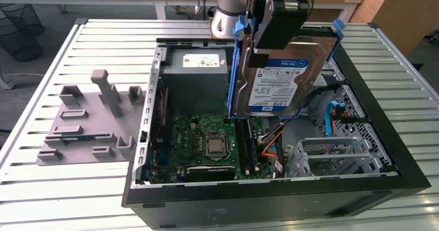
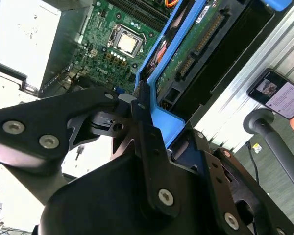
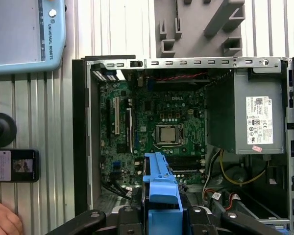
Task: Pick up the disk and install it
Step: 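Insert the disk into the insertion slot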
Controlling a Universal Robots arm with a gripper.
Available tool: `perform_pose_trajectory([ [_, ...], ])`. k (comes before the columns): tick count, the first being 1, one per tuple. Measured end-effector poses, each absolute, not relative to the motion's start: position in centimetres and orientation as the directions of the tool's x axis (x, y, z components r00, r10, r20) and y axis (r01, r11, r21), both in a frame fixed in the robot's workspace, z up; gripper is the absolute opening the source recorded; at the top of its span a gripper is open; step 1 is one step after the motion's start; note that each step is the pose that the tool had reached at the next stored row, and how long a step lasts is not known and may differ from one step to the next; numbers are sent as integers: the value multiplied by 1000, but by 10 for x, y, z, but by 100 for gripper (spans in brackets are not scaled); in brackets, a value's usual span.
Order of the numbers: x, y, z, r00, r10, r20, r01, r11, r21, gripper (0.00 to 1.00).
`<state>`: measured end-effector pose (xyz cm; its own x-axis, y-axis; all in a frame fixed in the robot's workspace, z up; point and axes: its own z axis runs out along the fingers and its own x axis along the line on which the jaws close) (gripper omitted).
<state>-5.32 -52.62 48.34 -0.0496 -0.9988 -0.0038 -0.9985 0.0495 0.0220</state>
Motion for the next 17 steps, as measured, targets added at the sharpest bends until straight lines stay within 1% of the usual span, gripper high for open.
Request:
perform_pose_trajectory([
  [7, -39, -528, 481, -50, -999, -4, -999, 50, 22, 36],
  [17, -38, -536, 479, -50, -999, -3, -999, 50, 22, 36],
])
